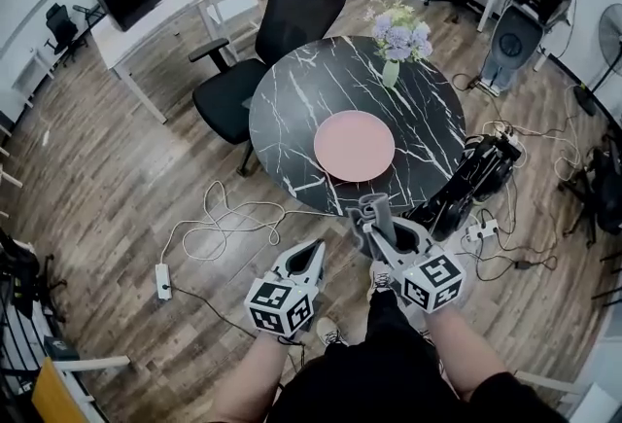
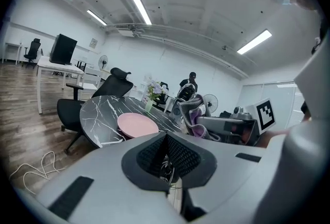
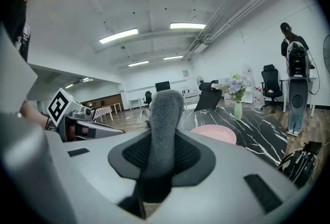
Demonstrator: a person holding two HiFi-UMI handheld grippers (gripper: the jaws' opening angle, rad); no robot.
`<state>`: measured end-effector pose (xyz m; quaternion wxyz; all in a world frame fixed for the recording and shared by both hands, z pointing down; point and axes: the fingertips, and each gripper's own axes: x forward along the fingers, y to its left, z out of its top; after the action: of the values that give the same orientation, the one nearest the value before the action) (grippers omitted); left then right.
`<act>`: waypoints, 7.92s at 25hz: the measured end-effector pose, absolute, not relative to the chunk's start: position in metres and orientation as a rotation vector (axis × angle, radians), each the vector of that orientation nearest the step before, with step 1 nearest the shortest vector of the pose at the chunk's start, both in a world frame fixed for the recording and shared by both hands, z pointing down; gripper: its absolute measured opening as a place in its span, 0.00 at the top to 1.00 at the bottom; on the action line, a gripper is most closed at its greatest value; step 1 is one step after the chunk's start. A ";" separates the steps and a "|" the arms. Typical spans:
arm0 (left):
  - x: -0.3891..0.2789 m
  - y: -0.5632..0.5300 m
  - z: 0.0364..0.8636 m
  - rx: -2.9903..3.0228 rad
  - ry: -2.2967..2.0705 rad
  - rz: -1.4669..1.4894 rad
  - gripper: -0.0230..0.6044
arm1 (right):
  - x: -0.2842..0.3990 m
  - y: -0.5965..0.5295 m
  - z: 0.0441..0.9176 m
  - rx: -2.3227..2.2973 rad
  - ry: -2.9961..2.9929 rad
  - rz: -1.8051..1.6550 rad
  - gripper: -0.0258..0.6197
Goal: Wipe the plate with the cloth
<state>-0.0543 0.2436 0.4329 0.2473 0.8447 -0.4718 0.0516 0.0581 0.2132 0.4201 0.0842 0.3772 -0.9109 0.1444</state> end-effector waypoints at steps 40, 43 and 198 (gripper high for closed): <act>-0.044 0.029 0.474 1.952 -1.673 0.168 0.93 | 0.068 -0.040 0.450 0.670 -2.801 0.482 0.80; -0.046 0.026 0.481 1.905 -1.698 0.197 0.85 | 0.067 -0.047 0.458 0.640 -2.804 0.520 0.80; -0.098 -0.071 0.661 1.566 -1.251 0.419 0.92 | -0.034 -0.137 0.657 0.552 -1.903 0.115 0.80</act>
<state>-0.0980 -0.0712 0.6614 0.5201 0.6532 -0.5217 0.1749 -0.0345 -0.1373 0.6572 0.5467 0.2329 -0.8028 0.0487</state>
